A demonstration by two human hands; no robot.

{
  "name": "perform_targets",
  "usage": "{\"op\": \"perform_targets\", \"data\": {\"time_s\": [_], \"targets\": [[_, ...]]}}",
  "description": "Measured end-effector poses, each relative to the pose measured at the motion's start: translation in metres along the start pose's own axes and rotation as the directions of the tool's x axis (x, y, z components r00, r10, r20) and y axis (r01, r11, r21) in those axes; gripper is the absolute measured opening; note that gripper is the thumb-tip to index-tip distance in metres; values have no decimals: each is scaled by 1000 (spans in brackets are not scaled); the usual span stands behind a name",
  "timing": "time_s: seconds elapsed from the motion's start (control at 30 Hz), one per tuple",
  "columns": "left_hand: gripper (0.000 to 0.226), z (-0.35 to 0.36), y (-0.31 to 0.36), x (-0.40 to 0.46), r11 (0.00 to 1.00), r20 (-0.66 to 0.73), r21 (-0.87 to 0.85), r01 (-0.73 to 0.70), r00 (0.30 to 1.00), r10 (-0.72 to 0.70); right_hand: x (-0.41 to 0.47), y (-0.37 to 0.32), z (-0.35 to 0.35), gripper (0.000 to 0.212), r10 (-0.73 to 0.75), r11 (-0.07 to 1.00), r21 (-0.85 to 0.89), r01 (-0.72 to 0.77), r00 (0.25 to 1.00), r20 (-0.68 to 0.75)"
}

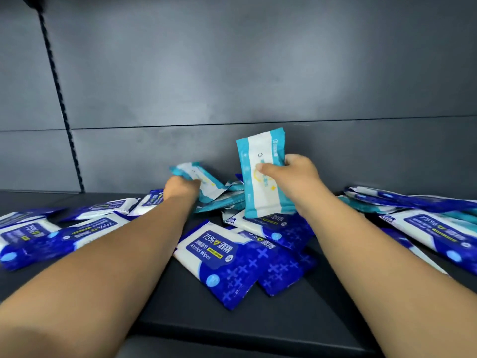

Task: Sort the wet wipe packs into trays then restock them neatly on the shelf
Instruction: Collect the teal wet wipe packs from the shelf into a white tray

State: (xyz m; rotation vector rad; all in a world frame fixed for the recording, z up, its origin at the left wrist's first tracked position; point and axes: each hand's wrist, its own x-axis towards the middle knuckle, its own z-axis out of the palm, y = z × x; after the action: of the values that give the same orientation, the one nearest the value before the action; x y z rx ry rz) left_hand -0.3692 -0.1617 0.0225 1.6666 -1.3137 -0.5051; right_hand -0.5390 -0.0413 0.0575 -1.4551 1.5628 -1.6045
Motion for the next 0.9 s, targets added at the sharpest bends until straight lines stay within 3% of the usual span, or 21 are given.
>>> {"op": "perform_targets", "data": {"time_s": [0.13,0.23,0.3,0.43,0.63,0.77,0.9], "targets": [[30,-18,14,-6,905,-72,-419,-77,996,52,-1,-4,2,13,-37,996,84,40,999,-39],[23,-41,21,-28,737,14,-675,-31,998,55,-8,-10,0,15,-26,986,164,36,998,-64],[4,-63,19,-47,622,90,-782,22,993,78,-19,-18,-1,13,14,961,276,-3,999,-36],[9,-119,-1,-91,557,225,-820,133,970,98,-58,-34,3,9,90,876,472,-99,995,41],[7,-188,-64,-141,529,358,-821,214,915,185,-154,-48,51,6,53,903,425,-62,998,32],[11,-233,-123,-165,577,422,-790,208,868,263,-219,-51,90,5,87,905,412,-108,994,71],[8,-263,-205,-190,694,474,-691,204,852,221,-286,-19,131,4,215,903,355,-240,970,109]]}}
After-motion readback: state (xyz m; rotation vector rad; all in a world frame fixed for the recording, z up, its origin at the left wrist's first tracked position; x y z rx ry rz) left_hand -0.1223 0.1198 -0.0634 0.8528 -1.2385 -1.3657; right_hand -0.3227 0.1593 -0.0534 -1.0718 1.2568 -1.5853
